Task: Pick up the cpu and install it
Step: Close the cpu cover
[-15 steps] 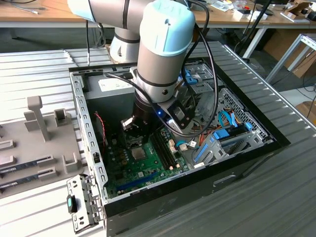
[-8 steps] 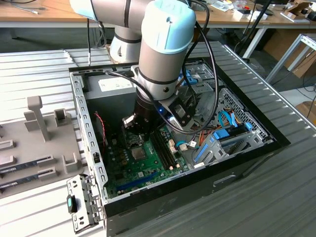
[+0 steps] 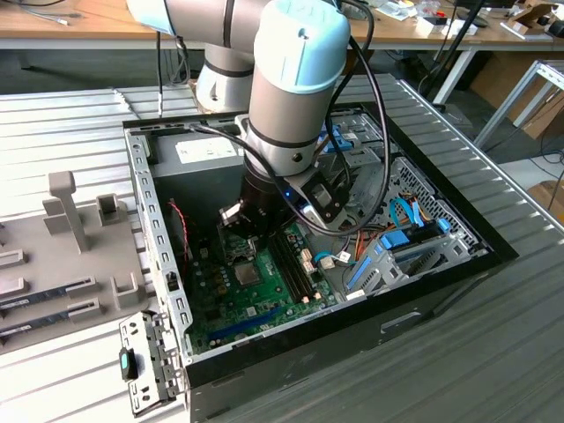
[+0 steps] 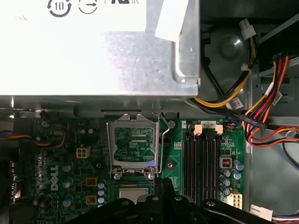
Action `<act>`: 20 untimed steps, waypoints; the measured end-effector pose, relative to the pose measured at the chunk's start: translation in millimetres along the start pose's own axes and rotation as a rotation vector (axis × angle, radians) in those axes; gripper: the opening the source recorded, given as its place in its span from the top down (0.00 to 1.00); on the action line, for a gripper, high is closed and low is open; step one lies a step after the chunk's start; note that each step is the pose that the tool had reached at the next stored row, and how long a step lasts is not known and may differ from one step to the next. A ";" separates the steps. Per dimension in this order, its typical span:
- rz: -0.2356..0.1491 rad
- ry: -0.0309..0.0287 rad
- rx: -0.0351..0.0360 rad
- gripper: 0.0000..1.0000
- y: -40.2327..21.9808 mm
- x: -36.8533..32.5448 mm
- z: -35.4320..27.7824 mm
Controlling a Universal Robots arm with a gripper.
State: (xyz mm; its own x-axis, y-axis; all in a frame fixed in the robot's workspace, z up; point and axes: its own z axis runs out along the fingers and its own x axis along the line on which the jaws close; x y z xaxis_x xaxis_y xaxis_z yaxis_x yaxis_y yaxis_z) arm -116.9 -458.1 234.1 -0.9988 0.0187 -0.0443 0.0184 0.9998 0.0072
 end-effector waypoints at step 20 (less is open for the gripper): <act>0.000 0.0000 0.0000 0.89 9.0 -13.9 0.8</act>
State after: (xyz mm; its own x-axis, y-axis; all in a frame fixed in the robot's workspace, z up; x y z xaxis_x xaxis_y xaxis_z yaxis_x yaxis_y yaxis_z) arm -102.8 -449.3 234.0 -0.9988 0.0187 -0.0443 0.0184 0.9998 0.0073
